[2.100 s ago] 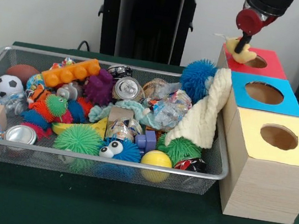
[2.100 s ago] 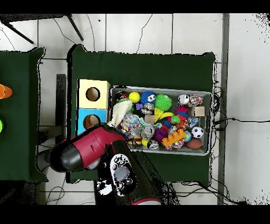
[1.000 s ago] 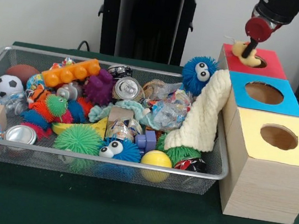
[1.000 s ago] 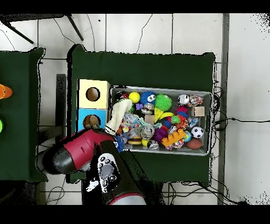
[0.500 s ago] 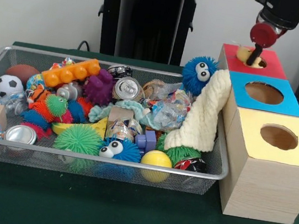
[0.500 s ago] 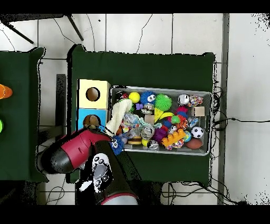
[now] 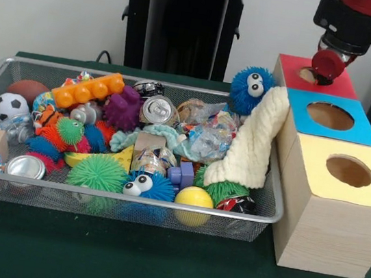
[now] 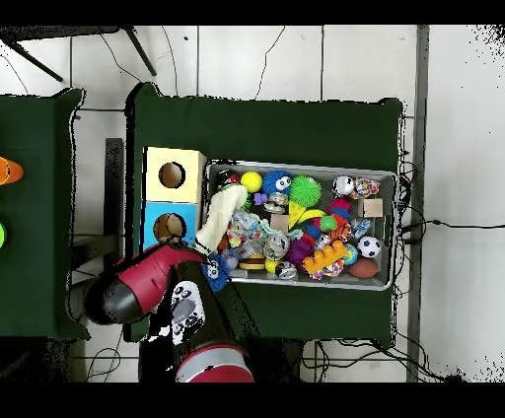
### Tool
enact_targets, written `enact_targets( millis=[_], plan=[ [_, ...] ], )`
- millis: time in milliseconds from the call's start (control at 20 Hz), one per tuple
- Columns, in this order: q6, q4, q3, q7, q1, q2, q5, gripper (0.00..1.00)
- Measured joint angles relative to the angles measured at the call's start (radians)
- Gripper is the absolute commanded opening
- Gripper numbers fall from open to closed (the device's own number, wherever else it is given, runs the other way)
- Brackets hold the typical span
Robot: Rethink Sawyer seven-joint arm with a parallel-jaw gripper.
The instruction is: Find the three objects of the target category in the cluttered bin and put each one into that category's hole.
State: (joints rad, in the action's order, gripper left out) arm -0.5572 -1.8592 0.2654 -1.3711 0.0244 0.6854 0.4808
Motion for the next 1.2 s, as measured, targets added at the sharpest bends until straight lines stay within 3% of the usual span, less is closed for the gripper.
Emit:
enact_targets(
  millis=[500, 550, 1200],
  plan=[
    [0.002, -0.005, -0.015, 0.0, -0.008, -0.005, -0.021, 1.0],
    [0.007, -0.004, -0.015, 0.0, -0.012, -0.003, -0.027, 0.0],
    [0.059, -0.062, 0.014, 0.0, -0.089, 0.042, -0.081, 0.0]
  ],
)
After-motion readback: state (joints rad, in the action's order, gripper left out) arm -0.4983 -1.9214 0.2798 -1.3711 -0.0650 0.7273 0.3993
